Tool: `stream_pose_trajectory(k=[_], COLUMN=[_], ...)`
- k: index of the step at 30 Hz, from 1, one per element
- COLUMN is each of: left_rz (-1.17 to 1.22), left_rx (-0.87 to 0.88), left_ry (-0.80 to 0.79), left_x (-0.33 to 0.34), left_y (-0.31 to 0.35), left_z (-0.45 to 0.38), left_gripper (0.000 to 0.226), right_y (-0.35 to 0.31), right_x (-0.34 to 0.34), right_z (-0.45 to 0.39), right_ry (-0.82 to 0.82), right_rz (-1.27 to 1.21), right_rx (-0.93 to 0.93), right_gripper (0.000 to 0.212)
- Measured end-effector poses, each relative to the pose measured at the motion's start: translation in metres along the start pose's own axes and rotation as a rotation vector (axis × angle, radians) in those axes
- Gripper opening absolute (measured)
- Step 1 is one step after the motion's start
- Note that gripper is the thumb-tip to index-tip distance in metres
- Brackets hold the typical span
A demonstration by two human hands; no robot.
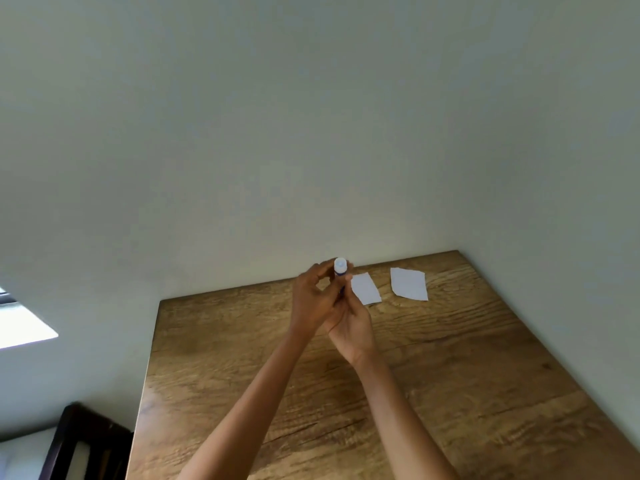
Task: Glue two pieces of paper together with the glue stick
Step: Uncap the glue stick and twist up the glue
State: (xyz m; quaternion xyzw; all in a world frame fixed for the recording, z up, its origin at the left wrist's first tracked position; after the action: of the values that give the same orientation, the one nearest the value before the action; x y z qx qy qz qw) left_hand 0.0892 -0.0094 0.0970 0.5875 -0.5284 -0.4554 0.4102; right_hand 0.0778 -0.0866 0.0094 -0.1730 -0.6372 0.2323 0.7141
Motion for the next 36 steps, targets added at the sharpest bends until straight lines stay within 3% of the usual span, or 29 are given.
stream_pose_trajectory(k=[6,15,20,26,32,36], left_rz=[-0.016,-0.007,-0.001,0.033,0.072,0.121], left_rx=[0.095,0.172,0.148,0.150,0.140,0.102], left_ry=[0.008,0.087,0.111,0.101,0.111,0.078], left_x=[0.003,-0.018,-0.016,-0.022,-0.024,-0.028], left_y=[0.024,0.032,0.035,0.042,0.042,0.040], left_z=[-0.001,-0.008,-0.011,-0.017,-0.015,-0.019], left_gripper=[0.023,0.024,0.023,0.023,0.019,0.024], right_y=[-0.006,-0.002,-0.002,-0.004,-0.004,-0.006], right_x=[0.015,0.033,0.033,0.041,0.046,0.049], right_z=[-0.010,-0.015,-0.024,-0.017,-0.023,-0.020], right_ry=[0.013,-0.092,0.020,-0.086,-0.031,-0.107], right_rz=[-0.045,-0.020,0.048,-0.067,0.043,0.042], right_rx=[0.019,0.044,0.046,0.055,0.019,0.009], right_gripper=[0.032,0.033,0.038,0.034,0.038,0.035])
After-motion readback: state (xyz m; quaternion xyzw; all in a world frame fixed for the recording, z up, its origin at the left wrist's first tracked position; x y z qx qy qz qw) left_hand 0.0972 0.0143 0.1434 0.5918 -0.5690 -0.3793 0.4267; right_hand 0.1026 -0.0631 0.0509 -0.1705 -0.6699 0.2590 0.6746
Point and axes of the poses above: each hand's wrist, its own z-axis away from the middle knuckle, its own x-axis out of the palm, y = z × x, the point moved 10 cm from there along -z, towards the middle knuckle, and after that the axes turned 2 degrees about -x, right-handed, at the moved point
